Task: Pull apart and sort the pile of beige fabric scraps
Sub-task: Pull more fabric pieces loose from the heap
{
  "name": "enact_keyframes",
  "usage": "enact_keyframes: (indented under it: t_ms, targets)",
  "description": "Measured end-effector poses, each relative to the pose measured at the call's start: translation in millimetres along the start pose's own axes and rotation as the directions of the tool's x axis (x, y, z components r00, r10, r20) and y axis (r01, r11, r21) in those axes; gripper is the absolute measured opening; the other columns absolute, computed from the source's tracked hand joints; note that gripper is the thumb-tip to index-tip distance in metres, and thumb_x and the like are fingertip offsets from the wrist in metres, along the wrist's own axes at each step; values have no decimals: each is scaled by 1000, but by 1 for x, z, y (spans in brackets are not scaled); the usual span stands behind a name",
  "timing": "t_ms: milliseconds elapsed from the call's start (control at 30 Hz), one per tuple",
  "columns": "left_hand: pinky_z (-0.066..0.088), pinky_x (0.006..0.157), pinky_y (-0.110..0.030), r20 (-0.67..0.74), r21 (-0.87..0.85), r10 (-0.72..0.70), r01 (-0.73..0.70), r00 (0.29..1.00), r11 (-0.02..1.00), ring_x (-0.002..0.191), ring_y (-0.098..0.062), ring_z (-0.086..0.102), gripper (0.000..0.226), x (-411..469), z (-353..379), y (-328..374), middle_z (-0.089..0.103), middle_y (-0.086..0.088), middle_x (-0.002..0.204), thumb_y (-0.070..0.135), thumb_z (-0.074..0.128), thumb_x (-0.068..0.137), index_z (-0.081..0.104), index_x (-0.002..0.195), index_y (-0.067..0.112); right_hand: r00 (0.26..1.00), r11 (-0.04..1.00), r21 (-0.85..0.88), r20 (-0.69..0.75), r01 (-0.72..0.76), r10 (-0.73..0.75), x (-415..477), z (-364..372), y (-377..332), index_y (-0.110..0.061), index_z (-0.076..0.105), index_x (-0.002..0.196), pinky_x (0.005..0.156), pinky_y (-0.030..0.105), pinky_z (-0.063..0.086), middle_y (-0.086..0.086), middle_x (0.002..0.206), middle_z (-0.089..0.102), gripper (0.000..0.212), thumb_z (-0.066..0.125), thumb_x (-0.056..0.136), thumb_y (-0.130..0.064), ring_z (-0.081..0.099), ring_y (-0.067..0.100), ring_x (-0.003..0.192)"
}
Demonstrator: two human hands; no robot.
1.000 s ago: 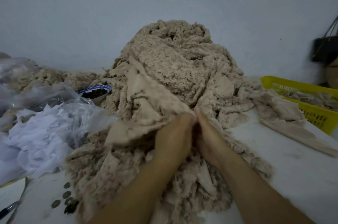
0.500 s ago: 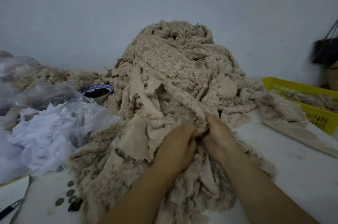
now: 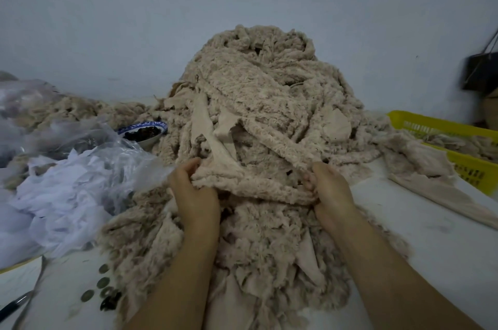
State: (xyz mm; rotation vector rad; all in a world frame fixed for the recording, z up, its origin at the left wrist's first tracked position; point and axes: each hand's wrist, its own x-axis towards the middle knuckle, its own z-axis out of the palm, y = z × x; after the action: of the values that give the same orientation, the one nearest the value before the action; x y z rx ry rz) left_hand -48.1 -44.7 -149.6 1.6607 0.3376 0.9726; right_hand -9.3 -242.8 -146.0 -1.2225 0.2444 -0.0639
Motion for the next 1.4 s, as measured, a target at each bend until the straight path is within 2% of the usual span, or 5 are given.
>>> enact_keyframes:
  t_ms: [133,333,667,1000,1400]
  targets:
    - [33,97,-3,159,-19,239,-239,958,971,114,-5,42,59,-13,5,9,44,-4,127,-24,48,78,54,118,18,967,991,39,226,-129,117,-2,0,4,-15,61,110,86,40,57,8,105,74,16,52,98,-10,73,23,94]
    - [33,101,-6,214,-49,308,-305,927,951,113,7,44,47,-16,0,14,46,-8,130,-15,39,84,57,121,6,961,709,-662,66,243,-268,0,-11,7,-21,51,100,47,19,35,-2,77,53,7,48,101,-26,46,11,59]
    - [38,62,-28,712,29,259,-396,652,918,64,-8,51,46,-33,14,12,53,1,68,35,49,104,55,67,9,916,914,279,354,-294,187,-13,-2,-5,-9,65,126,67,41,61,19,116,72,39,50,102,-37,71,34,102]
    - [53,68,-22,797,-117,-382,740,468,662,73,-12,69,21,-8,43,40,73,-4,88,26,62,96,71,102,8,844,967,65,506,-245,180,-27,10,-3,-11,69,124,85,36,58,15,119,71,39,55,99,-38,69,26,110]
    - [60,72,-37,548,-320,-619,825,563,466,85,-23,70,27,17,64,48,74,-8,99,33,62,99,68,113,11,918,903,-379,394,202,-39,-35,11,0,-30,67,120,82,18,49,-15,115,66,31,57,96,-48,63,-6,100]
